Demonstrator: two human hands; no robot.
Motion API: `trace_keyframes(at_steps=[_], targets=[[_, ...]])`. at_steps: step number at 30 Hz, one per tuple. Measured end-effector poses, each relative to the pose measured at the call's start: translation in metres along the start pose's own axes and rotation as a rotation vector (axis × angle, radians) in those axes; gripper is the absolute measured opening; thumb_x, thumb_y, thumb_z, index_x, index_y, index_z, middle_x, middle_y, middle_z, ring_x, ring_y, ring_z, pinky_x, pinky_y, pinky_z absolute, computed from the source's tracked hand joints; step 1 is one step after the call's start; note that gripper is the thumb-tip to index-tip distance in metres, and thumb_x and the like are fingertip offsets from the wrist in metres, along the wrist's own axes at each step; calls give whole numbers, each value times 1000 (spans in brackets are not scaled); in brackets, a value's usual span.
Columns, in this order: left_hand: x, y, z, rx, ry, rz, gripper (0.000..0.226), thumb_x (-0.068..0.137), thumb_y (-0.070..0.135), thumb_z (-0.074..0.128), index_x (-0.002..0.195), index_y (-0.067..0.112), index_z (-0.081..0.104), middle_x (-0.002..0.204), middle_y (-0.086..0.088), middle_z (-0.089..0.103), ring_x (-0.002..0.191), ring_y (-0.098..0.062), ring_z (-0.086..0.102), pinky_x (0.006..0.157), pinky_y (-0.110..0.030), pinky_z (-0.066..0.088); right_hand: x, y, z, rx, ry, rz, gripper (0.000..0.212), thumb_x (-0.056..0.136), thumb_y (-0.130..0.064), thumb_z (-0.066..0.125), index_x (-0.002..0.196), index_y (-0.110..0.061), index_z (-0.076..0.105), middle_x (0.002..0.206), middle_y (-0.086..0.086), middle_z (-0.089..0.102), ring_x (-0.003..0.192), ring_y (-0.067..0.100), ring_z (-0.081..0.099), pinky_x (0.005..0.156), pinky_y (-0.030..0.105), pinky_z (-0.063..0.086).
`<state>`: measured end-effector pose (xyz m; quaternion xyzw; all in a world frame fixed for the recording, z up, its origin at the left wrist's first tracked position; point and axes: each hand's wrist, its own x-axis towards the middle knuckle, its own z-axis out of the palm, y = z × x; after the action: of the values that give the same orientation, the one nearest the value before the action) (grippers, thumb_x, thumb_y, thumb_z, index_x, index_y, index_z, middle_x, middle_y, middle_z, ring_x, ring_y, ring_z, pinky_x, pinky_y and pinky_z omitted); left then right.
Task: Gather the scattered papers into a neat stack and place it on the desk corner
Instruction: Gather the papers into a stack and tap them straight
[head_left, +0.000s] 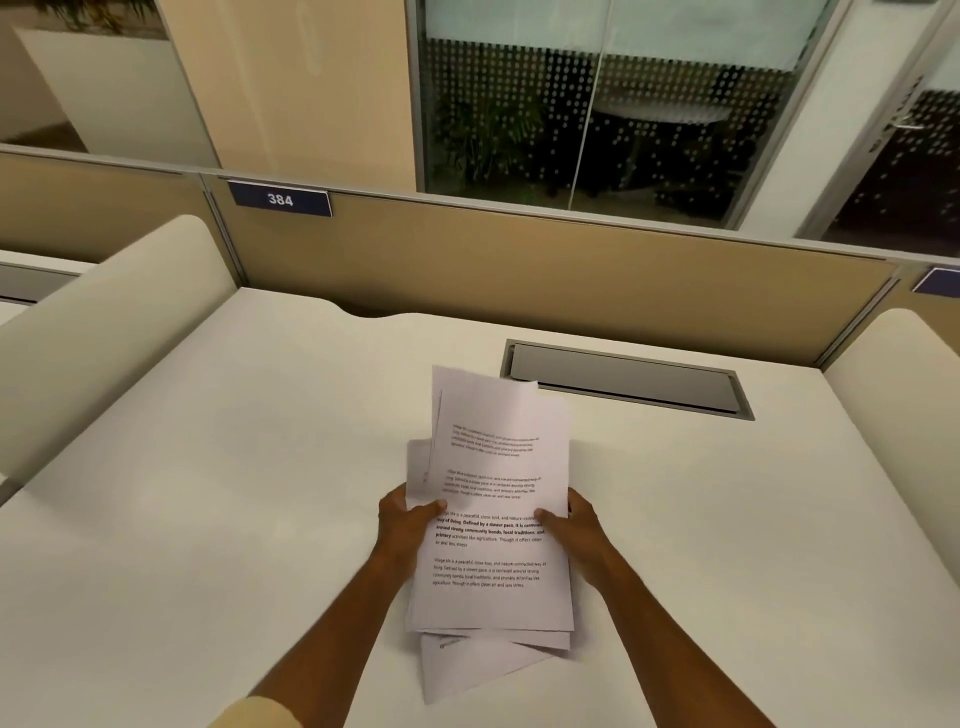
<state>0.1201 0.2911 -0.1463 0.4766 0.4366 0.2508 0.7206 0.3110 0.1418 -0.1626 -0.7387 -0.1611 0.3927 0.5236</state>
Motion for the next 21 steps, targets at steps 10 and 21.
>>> trace_keyframes(at_steps=[10, 21], targets=[[20, 50, 35, 22, -230, 148, 28, 85, 0, 68, 112, 6, 63, 108, -17, 73, 92, -40, 72, 76, -52, 61, 1, -47, -38, 195, 170, -91, 55, 80, -19, 78, 126, -17, 48, 121, 5, 64, 102, 24, 67, 79, 39, 60], [26, 88, 81, 101, -262, 392, 27, 83, 27, 71, 110, 20, 67, 104, -5, 75, 91, -27, 74, 75, -46, 62, -12, -89, -44, 201, 394, -398, 42, 89, -23, 68, 125, -23, 48, 115, 2, 64, 99, 20, 68, 75, 37, 62]])
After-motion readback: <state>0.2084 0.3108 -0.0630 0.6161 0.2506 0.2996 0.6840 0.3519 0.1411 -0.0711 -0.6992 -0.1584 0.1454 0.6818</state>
